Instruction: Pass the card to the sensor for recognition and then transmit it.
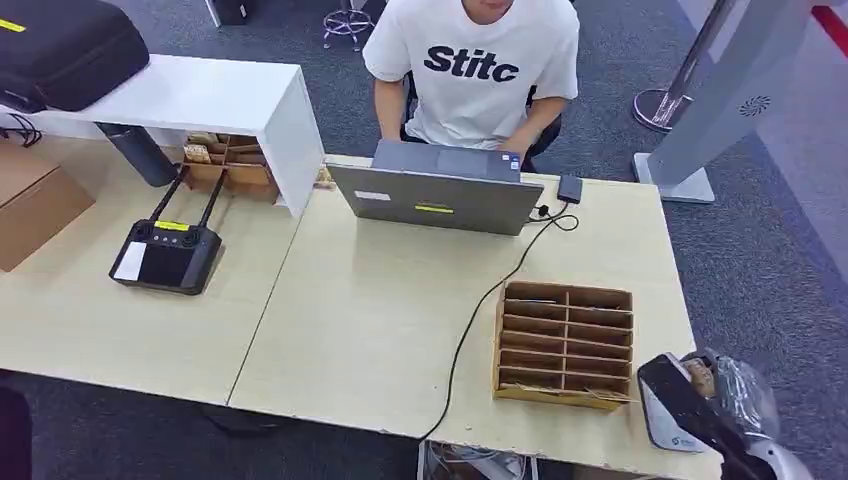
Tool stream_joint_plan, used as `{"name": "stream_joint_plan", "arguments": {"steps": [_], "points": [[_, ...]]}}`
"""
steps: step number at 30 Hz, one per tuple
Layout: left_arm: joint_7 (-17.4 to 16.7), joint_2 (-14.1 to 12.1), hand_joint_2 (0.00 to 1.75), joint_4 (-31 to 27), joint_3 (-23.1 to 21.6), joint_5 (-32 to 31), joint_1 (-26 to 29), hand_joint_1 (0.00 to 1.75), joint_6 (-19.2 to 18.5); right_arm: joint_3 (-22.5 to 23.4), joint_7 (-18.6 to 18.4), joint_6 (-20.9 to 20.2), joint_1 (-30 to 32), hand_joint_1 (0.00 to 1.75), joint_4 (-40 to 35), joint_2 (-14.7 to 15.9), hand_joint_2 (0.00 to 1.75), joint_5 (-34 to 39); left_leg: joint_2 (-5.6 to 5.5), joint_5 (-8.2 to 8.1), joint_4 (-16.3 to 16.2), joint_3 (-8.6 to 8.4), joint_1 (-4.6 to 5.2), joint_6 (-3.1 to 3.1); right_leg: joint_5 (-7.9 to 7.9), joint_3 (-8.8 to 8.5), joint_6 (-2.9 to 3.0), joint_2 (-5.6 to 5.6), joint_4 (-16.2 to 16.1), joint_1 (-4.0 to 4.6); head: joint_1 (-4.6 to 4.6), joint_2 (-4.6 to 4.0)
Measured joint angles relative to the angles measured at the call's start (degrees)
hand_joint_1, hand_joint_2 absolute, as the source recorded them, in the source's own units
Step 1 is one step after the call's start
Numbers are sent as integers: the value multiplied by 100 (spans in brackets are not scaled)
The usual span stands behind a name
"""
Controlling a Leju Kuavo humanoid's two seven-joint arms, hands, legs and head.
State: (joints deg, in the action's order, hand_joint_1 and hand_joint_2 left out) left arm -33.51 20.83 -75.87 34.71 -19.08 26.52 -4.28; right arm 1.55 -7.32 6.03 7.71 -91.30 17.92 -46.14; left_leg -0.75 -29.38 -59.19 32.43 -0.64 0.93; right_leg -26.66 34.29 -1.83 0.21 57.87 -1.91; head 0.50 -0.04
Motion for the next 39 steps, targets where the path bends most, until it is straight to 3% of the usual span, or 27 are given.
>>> {"name": "stream_joint_plan", "arguments": {"steps": [11,12,14,20,26,31,36,39], "points": [[-4,0,175,0,0,-39,-1,0,-4,-77,-48,-59,35,175,101,37,175,0,0,0,0,0,0,0,0,0,0,0,0,0,0,0],[-11,0,175,0,0,-52,-1,0,-11,-92,-96,-105,34,175,127,55,175,-2,0,0,0,0,0,0,0,0,0,0,0,0,0,0],[-203,0,175,0,-2,-166,-3,0,-35,-184,-579,-286,-48,175,323,138,175,-170,2,-1,0,-13,0,-1,-1,-10,-1,1,-3,1,0,0],[-415,0,175,-7,-50,-114,45,0,107,-210,-573,-173,-55,175,418,166,175,-234,3,-2,0,-21,0,-2,-1,-20,-1,2,-4,1,0,0],[-453,0,175,-151,-267,96,220,0,297,-263,92,696,55,175,6,147,175,-448,3,-2,0,-17,1,-2,0,-17,-1,3,-2,-1,0,0],[-435,0,175,-245,-435,144,313,0,352,-267,509,1097,-102,175,-674,133,175,-416,6,-1,1,-14,0,-2,0,-16,-1,4,1,-1,5,0],[-216,-4,175,-245,-402,-112,242,0,80,-429,938,858,-811,175,-1016,133,175,134,11,2,2,-9,0,-2,3,-18,2,9,4,-1,0,0],[195,-7,175,-166,1,-1015,-55,0,-578,-890,1213,610,-1627,175,-996,133,175,356,15,11,1,-18,-1,4,10,-15,3,15,5,0,0,0]]}}
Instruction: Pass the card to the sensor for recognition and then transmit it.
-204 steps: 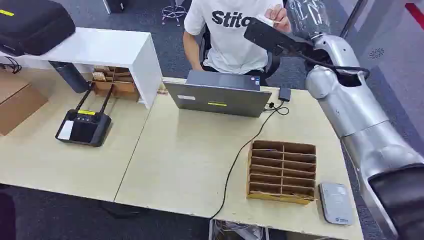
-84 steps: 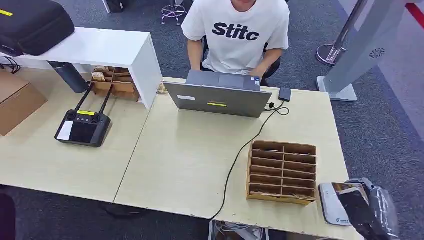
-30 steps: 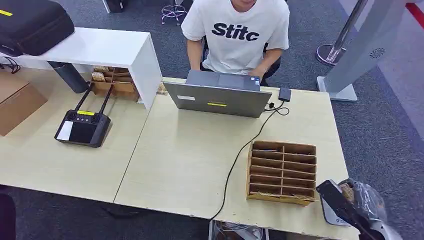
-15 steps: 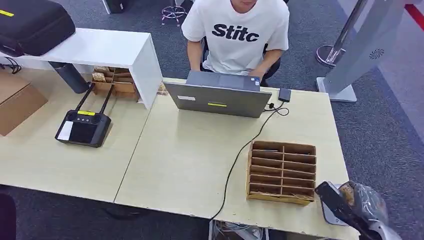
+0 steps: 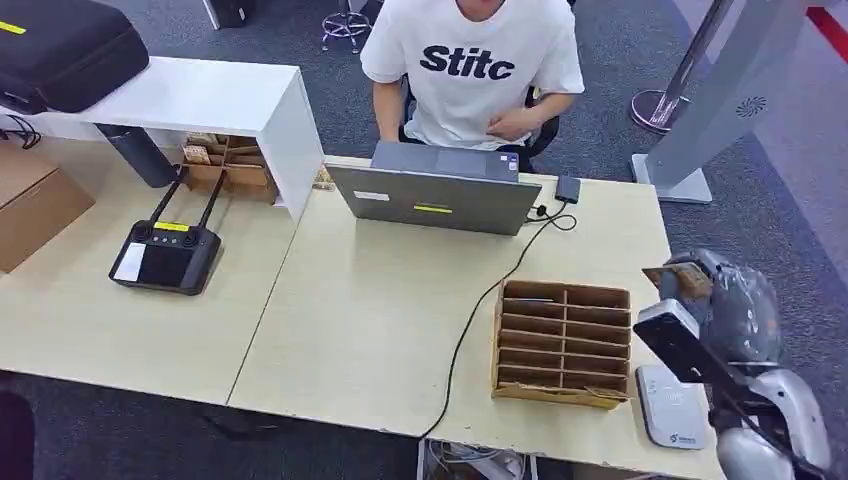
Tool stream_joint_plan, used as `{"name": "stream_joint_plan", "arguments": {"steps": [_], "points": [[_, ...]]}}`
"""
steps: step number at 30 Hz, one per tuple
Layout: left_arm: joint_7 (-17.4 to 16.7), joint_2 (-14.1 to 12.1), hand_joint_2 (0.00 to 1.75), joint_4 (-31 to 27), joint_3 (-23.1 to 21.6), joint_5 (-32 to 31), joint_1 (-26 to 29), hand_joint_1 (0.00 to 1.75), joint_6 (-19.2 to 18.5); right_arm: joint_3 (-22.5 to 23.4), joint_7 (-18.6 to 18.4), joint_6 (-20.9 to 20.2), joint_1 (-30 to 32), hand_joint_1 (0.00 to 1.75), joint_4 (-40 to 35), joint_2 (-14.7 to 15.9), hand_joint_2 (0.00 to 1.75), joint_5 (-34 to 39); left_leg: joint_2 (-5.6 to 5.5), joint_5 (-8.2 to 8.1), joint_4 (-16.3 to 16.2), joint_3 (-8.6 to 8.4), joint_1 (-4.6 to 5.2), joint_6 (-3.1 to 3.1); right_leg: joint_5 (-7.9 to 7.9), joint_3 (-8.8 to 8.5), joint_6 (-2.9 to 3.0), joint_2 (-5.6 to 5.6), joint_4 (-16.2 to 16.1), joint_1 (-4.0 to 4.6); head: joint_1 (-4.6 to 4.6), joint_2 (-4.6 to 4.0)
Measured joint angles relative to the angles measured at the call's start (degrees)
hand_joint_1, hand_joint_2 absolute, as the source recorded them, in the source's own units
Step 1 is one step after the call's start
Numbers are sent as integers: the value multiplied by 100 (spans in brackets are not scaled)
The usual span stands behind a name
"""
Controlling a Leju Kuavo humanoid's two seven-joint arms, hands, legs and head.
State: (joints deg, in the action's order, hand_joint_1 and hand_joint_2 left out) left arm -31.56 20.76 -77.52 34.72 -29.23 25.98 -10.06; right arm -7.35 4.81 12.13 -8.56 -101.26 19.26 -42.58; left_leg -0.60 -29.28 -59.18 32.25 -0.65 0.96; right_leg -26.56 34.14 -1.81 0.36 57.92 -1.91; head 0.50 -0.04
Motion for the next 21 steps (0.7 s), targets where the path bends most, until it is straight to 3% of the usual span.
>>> {"name": "stream_joint_plan", "arguments": {"steps": [3,7,11,16,21], "points": [[446,-11,175,140,588,-721,-345,0,-339,-485,87,-162,-841,175,166,-9,175,94,-5,11,0,3,-1,9,7,0,7,-4,7,0,4,0],[1425,-55,175,457,1644,-1930,-954,0,-719,-1270,61,-415,-2021,175,720,-133,175,245,-6,18,0,5,-4,13,10,5,12,-4,13,3,2,0],[2087,-122,175,757,2585,-2671,-1463,0,-849,-1851,-72,-618,-3001,175,1366,-342,175,267,-10,22,0,6,-6,20,11,11,13,-6,16,4,2,0],[2685,-271,175,1310,3327,-3117,-1968,0,-716,-2390,-350,-865,-4130,175,2390,-695,175,214,-12,23,-1,14,-5,19,11,13,13,-8,18,3,-2,0],[3152,-549,175,2057,3569,-3339,-2276,0,-364,-2769,-606,-1012,-5045,175,3441,-1056,175,17,-18,24,-3,13,-5,17,12,15,14,-12,17,3,-2,0]]}}
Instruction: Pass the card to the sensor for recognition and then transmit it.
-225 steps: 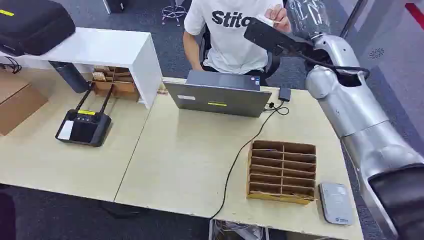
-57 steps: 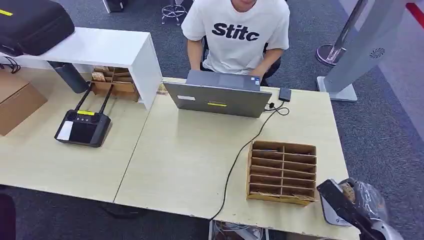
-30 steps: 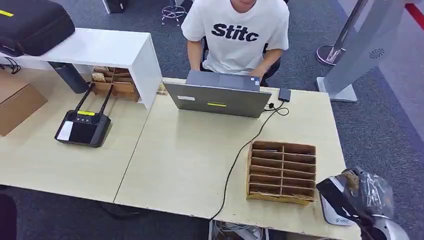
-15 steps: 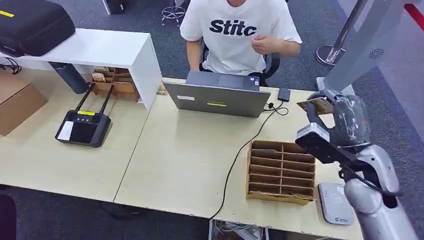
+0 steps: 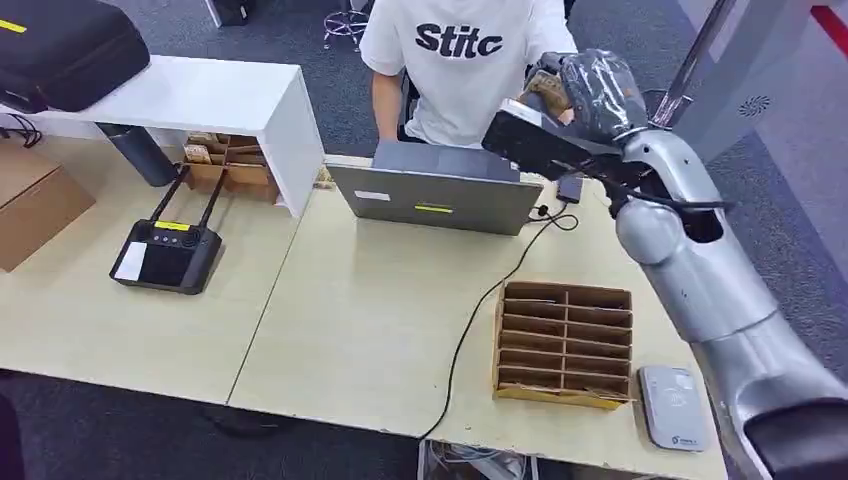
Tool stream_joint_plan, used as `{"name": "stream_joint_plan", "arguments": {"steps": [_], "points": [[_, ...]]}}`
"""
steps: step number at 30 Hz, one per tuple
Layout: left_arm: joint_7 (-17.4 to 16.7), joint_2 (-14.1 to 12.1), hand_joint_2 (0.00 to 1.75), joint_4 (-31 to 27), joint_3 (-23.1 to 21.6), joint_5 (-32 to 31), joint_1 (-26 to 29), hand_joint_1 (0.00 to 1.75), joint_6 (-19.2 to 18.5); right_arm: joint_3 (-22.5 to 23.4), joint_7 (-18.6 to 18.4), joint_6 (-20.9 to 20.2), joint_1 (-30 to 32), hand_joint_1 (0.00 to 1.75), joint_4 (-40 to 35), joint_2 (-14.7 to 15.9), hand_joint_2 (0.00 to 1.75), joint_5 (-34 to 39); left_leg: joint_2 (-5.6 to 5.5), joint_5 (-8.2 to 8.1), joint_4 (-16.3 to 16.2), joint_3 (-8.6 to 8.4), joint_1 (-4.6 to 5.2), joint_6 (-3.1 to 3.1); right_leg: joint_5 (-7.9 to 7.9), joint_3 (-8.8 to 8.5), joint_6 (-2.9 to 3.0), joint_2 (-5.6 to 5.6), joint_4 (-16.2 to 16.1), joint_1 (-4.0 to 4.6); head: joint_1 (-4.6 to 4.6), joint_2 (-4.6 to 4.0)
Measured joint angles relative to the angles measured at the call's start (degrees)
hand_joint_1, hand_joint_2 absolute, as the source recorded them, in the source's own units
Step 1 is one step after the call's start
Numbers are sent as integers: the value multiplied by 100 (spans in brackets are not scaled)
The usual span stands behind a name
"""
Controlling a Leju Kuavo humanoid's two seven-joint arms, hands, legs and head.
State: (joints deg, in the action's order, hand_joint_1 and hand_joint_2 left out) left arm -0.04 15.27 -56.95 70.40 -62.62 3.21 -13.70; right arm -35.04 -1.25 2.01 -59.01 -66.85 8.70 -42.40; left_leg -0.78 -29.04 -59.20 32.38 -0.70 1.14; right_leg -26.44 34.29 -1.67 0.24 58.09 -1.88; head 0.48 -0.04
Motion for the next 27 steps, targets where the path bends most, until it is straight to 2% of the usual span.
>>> {"name": "stream_joint_plan", "arguments": {"steps": [5,10,14,17,18,19,20,21,27], "points": [[155,-253,175,633,9,-39,-225,0,212,-229,-186,-133,-584,175,1080,-364,175,-135,-2,0,0,1,0,0,0,0,0,-2,0,0,4,0],[157,-358,175,980,9,-61,-315,0,271,-343,-221,-129,-816,175,1688,-557,175,-164,-3,0,-1,2,0,0,0,0,0,-2,-2,0,0,0],[124,-432,175,1207,9,28,-351,0,343,-456,-465,-452,-1042,175,2177,-743,175,-286,0,-1,-1,0,1,0,0,0,0,1,-3,0,4,0],[89,-465,175,1424,9,96,-367,0,384,-496,-550,-489,-1142,175,2599,-906,175,-277,-1,0,-1,0,1,0,0,0,0,-1,-4,0,2,0],[87,-467,175,1511,9,103,-365,0,400,-507,-557,-485,-1161,159,2714,-954,175,-275,-1,0,-1,0,0,0,0,0,0,0,-4,0,2,0],[74,-474,175,1565,9,112,-366,0,413,-513,-559,-481,-1177,30,2821,-990,175,-273,-1,0,-1,0,0,0,0,0,0,0,-4,0,2,0],[68,-476,175,1636,9,112,-363,0,430,-520,-544,-470,-1185,0,2904,-1022,175,-266,0,0,-1,-1,0,0,0,0,0,0,-3,0,2,0],[65,-481,175,1685,9,112,-362,0,443,-529,-520,-446,-1185,0,2987,-1042,0,-260,0,0,-1,-1,0,0,0,0,0,0,-4,0,2,0],[83,-487,175,1879,9,129,-335,0,494,-371,-115,-288,-977,0,3048,-1051,0,414,0,0,-2,-1,0,0,0,2,0,2,-4,1,0,0]]}}
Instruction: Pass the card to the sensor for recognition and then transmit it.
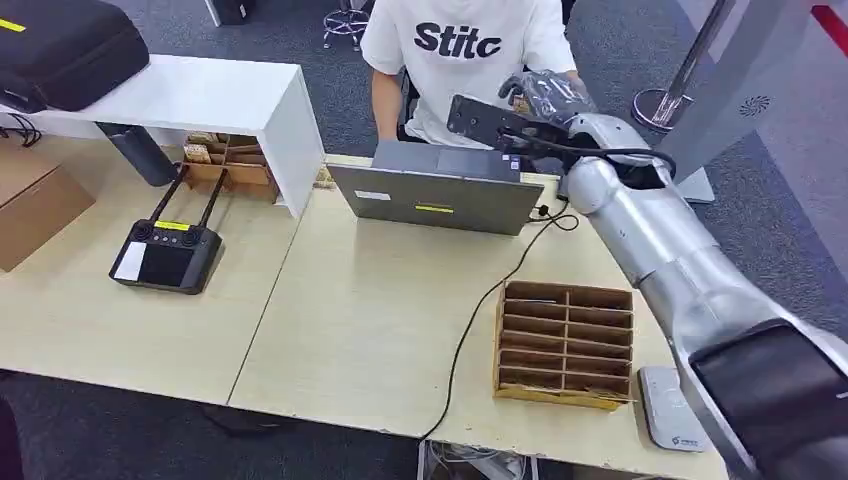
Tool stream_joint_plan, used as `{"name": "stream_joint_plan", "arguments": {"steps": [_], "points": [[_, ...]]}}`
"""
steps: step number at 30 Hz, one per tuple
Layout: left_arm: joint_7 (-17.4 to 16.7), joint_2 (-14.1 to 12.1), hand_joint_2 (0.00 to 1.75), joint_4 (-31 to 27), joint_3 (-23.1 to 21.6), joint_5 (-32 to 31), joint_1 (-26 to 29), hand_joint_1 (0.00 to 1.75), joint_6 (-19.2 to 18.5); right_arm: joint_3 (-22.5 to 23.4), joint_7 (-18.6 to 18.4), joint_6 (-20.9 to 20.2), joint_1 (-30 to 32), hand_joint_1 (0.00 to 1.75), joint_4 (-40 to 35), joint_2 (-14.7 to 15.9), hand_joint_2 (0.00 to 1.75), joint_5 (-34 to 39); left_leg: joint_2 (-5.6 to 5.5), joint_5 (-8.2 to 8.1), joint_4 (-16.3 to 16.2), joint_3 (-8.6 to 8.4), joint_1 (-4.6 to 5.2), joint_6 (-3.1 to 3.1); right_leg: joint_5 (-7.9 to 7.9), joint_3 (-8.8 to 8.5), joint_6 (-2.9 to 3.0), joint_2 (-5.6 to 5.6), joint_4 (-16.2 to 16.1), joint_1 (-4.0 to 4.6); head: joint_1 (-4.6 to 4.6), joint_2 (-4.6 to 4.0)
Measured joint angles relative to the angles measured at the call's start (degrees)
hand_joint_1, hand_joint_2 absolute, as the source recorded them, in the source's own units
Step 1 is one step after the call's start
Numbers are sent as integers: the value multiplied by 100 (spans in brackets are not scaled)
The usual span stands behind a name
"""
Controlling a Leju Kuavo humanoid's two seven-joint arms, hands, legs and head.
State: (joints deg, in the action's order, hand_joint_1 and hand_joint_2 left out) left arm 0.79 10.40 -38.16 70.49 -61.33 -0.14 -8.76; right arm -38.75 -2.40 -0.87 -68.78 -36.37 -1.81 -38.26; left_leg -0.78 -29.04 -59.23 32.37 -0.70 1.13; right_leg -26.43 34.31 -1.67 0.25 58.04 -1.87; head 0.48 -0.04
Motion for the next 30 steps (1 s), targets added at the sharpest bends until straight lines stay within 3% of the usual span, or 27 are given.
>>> {"name": "stream_joint_plan", "arguments": {"steps": [4,13,14,19,30], "points": [[9,0,175,7,0,0,8,0,-48,267,126,124,285,0,-370,55,0,402,0,0,0,1,0,0,0,2,0,0,-1,0,0,0],[-31,103,175,-63,0,-46,129,0,-260,673,297,531,1105,0,-2534,479,0,920,2,-3,0,3,1,1,-1,7,0,2,-3,-1,2,0],[-42,118,175,-96,0,-46,137,0,-284,699,290,535,1178,0,-2709,538,175,948,2,-3,0,3,1,1,-1,7,0,2,-4,-1,4,0],[-70,269,175,-398,24,-52,185,0,-501,835,406,555,1635,0,-3849,982,175,859,0,-4,0,4,2,0,-1,5,-1,2,-7,-1,2,0],[-262,599,175,-1078,304,-341,212,0,-927,940,704,901,2718,0,-5034,1648,175,38,0,-7,0,3,1,-4,-2,3,-2,-2,-8,0,4,0]]}}
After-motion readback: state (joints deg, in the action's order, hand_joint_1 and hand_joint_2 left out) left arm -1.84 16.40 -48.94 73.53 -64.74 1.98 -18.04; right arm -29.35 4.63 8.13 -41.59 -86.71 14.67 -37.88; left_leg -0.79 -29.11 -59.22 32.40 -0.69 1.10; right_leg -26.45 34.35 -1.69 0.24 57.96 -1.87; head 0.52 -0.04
